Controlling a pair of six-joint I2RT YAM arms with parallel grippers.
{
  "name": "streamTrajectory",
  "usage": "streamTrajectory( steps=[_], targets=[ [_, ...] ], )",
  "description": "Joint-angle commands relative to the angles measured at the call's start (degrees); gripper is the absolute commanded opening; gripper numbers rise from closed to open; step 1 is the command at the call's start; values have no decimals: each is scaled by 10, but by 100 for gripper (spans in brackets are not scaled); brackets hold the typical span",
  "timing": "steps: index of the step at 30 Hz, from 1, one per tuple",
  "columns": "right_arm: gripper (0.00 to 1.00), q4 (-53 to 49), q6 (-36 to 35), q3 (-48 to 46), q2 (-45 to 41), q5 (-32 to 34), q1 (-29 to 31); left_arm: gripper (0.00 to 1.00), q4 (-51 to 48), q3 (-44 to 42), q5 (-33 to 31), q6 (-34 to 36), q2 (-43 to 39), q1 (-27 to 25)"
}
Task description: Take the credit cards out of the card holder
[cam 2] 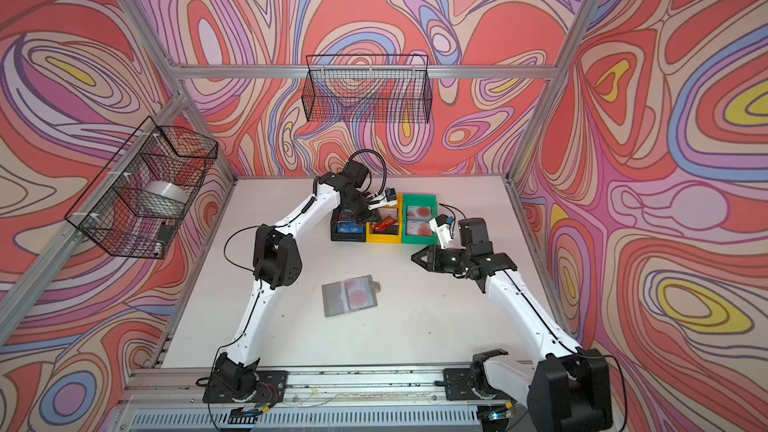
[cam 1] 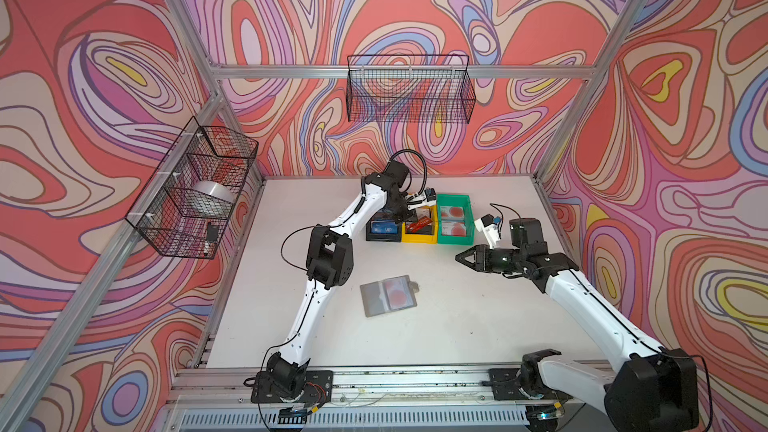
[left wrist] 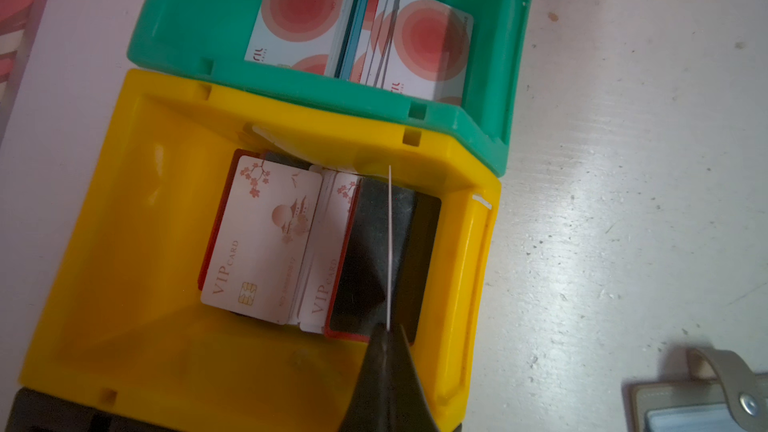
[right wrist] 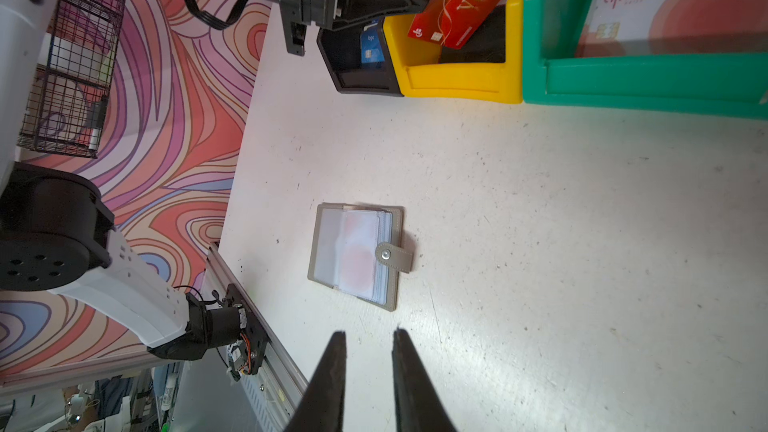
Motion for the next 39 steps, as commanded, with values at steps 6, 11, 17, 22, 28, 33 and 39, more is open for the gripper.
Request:
streamTrajectory(
  steps=[6,11,17,22,28,33,39],
  targets=[
    [23,15,9,-19,-13,0,-3,0,-55,-9,-41,57,0,-10],
    [23,14,11,-22,-19,0,-3,0,-48,-21,-74,71,0,-19],
    [23,11,13,-25,-28,0,-3,5,-40,-24,-72,71,2,-22],
    [23,10,13,-26,-28,0,-3,14,-21,-39,-84,59,-5,-22],
    [23,8,12,-24,-28,-2,-3,16,24,-75,-81,47,-27,-22],
    [24,10,12,-25,-27,-5,-3,15,57,-89,-63,26,-46,-22],
    [25,10,11,-24,-26,-13,-4,17,81,-95,-43,14,-61,-22]
  ],
)
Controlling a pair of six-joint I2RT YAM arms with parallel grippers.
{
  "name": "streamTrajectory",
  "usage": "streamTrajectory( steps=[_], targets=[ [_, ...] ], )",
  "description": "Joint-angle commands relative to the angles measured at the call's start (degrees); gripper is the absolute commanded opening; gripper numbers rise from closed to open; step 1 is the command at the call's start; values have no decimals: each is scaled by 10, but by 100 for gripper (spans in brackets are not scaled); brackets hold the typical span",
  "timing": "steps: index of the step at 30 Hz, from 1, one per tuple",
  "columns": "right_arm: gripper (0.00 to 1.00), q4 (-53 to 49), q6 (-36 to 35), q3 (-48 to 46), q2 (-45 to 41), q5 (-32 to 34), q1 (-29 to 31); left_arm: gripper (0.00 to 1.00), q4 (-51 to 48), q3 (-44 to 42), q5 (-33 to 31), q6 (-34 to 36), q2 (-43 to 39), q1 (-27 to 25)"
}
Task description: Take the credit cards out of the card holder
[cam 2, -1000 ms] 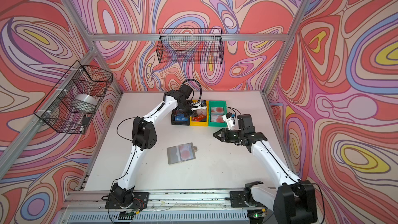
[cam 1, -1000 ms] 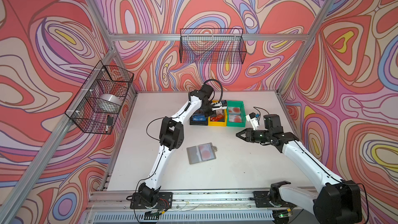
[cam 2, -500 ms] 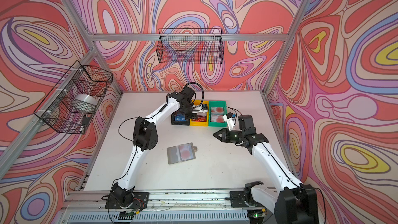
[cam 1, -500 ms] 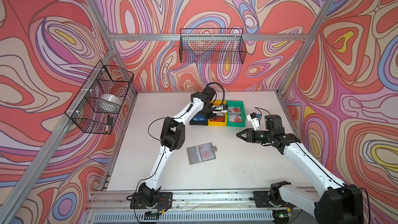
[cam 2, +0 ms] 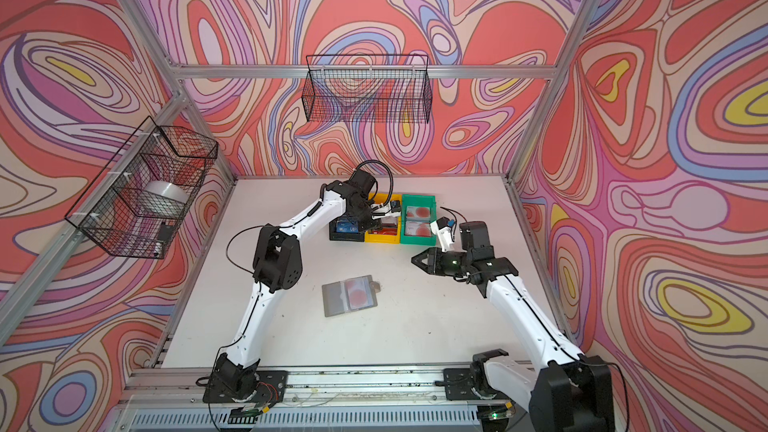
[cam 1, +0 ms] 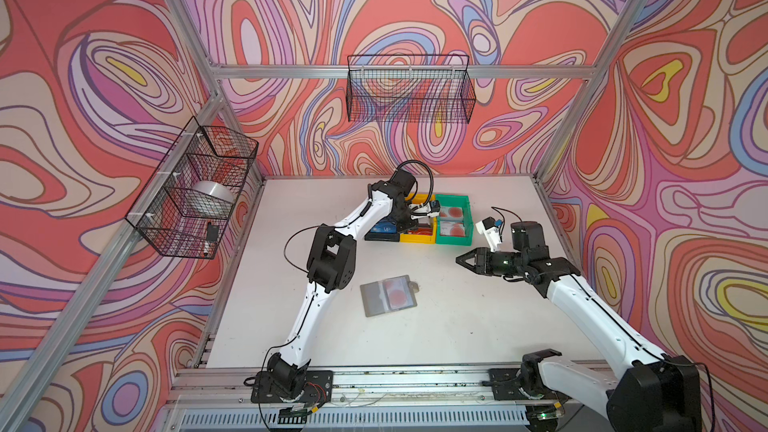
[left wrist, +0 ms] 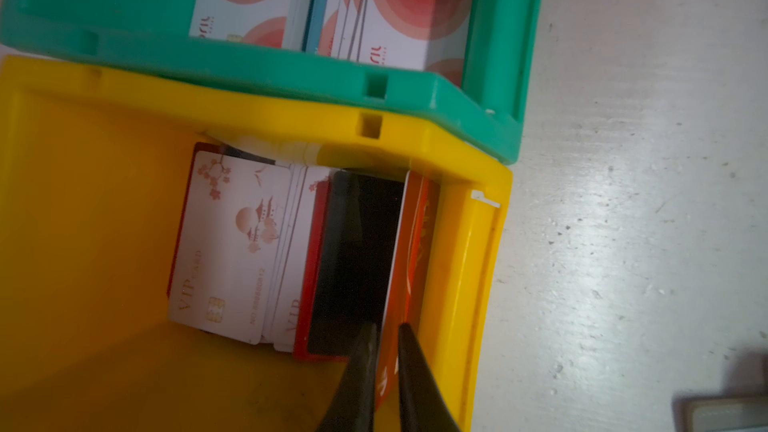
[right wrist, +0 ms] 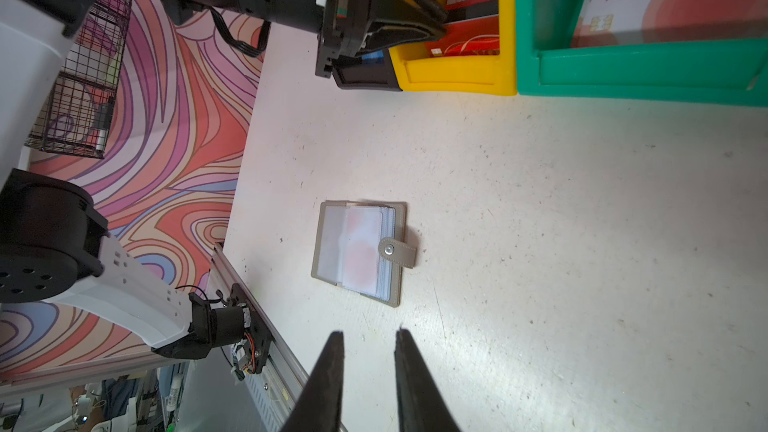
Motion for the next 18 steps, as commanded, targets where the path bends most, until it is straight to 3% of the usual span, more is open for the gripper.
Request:
streamTrajectory(
  steps=[1,9,12,15,18],
  targets=[
    [26,1,-1,-5,-6,-9,-3,18,15,-3,21,-9,-33,3],
    [28,-10,-10,-3,-15,-11,-3,23,17,-11,21,-51,-62,3],
    [29,-14,-18,2,-1,-10,-3,23,28,-33,23,-123,-98,3],
    [30,-6,-21,11,38,-22,-3,26,46,-105,47,-196,-160,3],
    [29,27,-10,11,84,-62,-1,28,104,-235,60,-302,-243,3]
  ],
)
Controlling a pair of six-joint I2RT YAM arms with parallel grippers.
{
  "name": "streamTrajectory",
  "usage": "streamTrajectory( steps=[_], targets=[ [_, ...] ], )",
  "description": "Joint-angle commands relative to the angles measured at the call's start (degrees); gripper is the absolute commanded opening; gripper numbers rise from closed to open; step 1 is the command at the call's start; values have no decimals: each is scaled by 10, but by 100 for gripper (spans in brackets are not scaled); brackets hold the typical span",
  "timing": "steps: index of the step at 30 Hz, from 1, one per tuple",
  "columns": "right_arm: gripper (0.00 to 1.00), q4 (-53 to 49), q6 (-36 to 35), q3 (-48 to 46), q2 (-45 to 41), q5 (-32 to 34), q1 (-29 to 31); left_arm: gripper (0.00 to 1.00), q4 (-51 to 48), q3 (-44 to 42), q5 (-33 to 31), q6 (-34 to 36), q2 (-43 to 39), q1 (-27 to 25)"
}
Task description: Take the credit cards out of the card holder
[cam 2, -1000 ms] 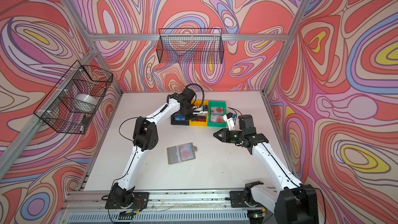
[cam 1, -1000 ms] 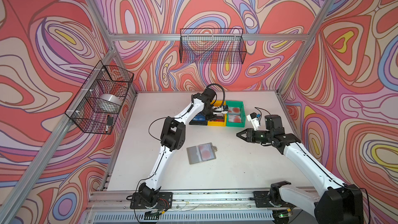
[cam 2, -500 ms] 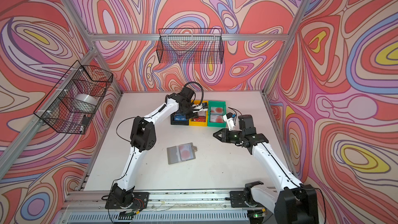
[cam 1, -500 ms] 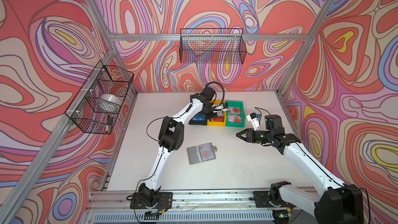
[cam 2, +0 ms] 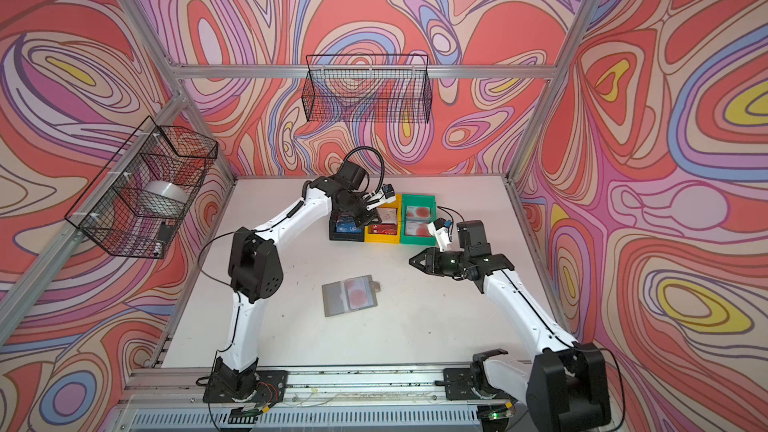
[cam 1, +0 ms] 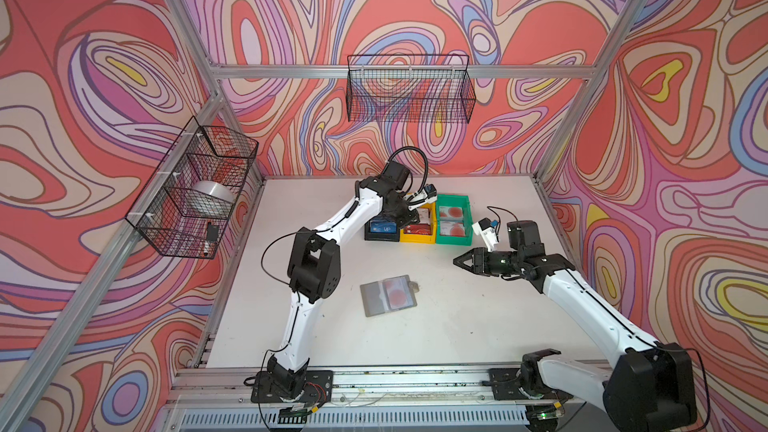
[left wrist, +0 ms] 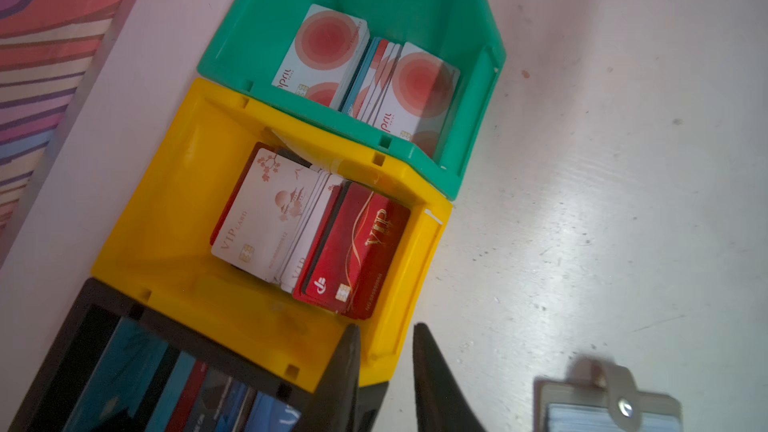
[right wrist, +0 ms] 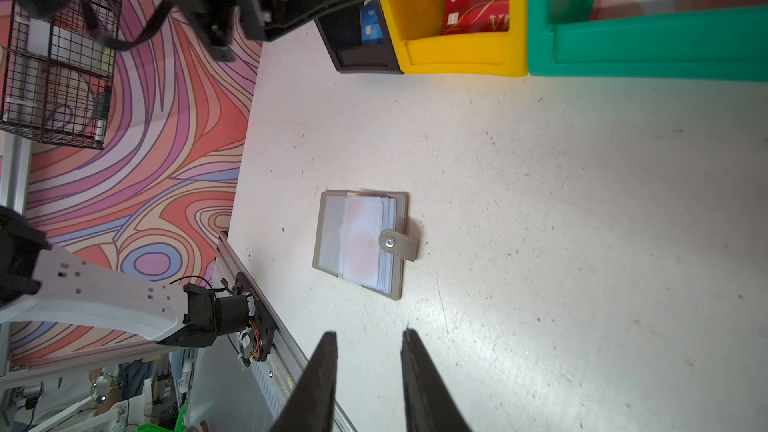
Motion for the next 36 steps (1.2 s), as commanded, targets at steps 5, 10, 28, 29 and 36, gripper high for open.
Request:
streamTrajectory(
  steps=[5,10,28,29,36],
  targets=[
    [24,56,7,14,74,-50,45,27,161,-326,35,-285,-220,2],
    [22,78,17,34,113,-23,134,17,275,-551,39,-445,-345,0],
    [14,179,75,100,325,32,237,20,252,-762,-50,-581,-441,17],
    [13,178,74,104,343,36,239,20,257,-768,-48,-586,-441,24],
    [13,147,60,122,373,66,239,20,258,-777,-60,-593,-406,49]
  ],
)
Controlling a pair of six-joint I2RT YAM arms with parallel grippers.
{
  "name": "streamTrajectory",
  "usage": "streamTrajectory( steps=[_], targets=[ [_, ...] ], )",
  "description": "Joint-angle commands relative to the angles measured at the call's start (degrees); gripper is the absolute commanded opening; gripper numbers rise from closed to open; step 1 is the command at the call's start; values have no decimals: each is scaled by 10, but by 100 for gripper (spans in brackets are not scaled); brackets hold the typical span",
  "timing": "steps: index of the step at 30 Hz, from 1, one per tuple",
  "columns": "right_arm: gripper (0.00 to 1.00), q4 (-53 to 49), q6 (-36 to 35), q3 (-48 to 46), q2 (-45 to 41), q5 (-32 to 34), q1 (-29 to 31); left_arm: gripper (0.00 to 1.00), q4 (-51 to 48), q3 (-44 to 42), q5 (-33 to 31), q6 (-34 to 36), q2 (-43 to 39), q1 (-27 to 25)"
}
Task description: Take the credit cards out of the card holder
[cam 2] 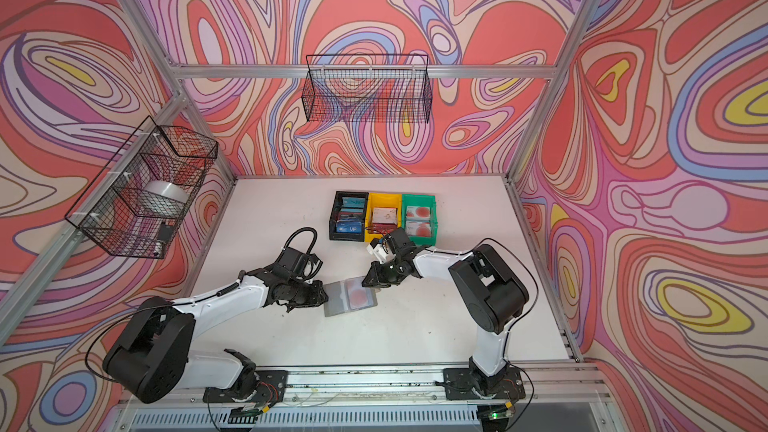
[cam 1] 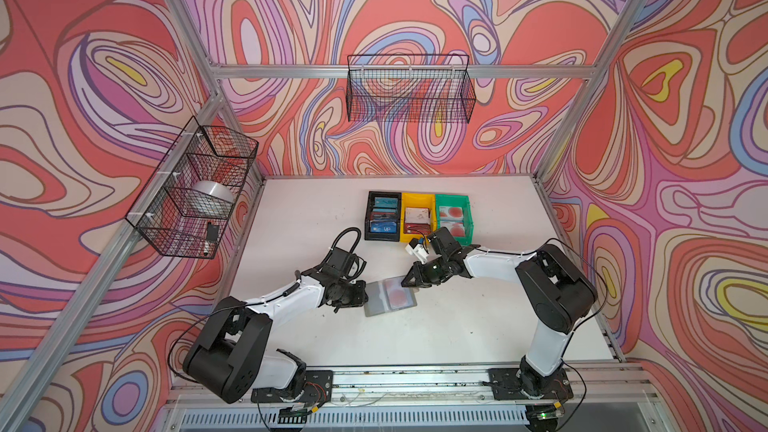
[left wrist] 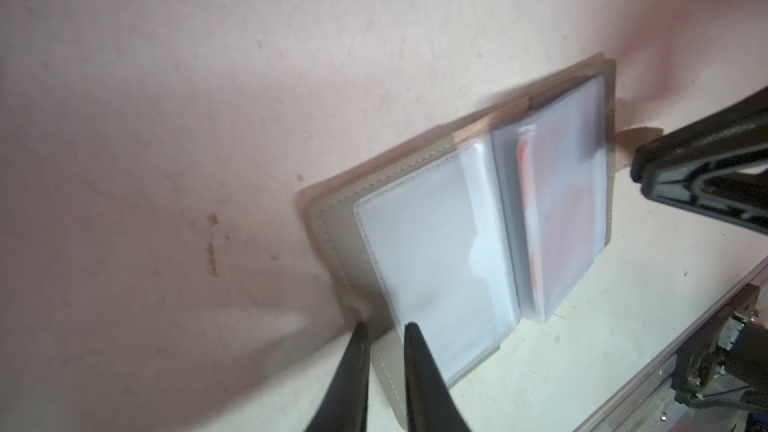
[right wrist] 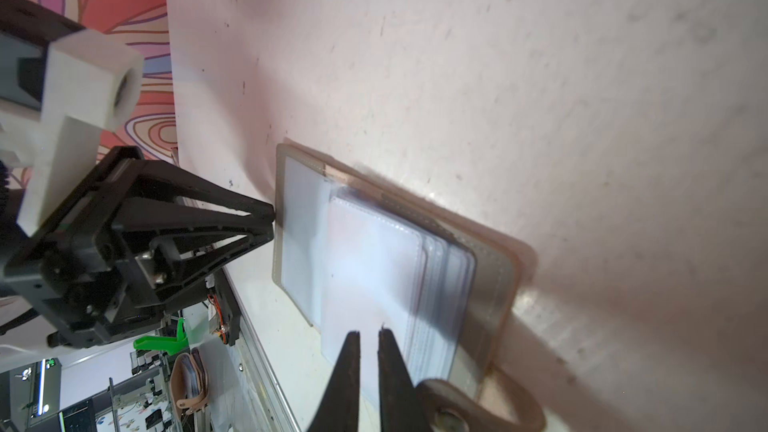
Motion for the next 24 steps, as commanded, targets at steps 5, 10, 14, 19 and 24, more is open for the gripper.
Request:
streamTrajectory(
  steps=[5,10,14,19,24],
  targets=[
    [13,-49,-26,38,38,38,2,20,10,24,-3,4,70,4],
    [13,-70,-31,60,52,44,2,19,-4,69,7,19,126,5],
    [13,-81,-32,57,35,57,2,18,13,79,25,18,134,6],
    [13,-100,-28,35,-8,88,1,18,-1,75,27,22,102,14],
    [13,-115,-22,9,-54,105,1,19,-42,78,27,37,54,15]
  ],
)
